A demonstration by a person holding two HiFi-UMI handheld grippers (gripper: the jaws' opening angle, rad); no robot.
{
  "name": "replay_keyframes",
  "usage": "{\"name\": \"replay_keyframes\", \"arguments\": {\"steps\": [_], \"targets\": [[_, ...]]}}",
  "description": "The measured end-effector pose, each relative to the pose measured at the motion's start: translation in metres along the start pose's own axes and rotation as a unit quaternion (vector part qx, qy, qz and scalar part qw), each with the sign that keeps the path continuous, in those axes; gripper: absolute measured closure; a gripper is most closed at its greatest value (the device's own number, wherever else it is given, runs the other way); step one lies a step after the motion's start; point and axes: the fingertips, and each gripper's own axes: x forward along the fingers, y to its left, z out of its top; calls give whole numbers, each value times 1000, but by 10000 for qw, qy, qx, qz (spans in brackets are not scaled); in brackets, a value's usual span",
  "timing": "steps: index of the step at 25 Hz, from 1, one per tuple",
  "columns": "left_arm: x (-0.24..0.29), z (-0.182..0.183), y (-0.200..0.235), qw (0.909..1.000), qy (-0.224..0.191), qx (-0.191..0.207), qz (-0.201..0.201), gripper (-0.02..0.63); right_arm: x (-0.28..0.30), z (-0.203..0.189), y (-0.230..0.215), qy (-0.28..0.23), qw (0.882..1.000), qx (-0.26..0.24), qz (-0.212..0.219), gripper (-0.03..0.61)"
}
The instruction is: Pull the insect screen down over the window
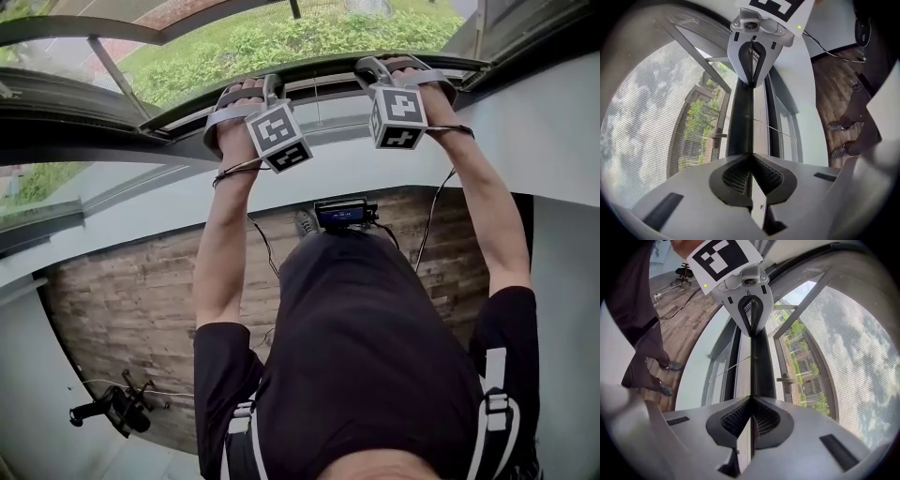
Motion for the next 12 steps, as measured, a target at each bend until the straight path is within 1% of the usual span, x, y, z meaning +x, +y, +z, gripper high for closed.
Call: {"name": "replay_keyframes", "arguments": {"steps": [5,8,10,12], "targets": [[9,0,-15,10000,61,-45,-38,595,11,-4,13,43,10000,26,-62,557],[19,-4,-28,9997,95,-37,-202,595,16,-5,27,116,9998,106,158,557],[28,-6,-41,9991,83,-109,-390,595,25,-6,37,147,9993,147,308,557],[35,-8,-52,9986,67,-189,-490,595,34,-7,46,167,9990,168,376,557]]}}
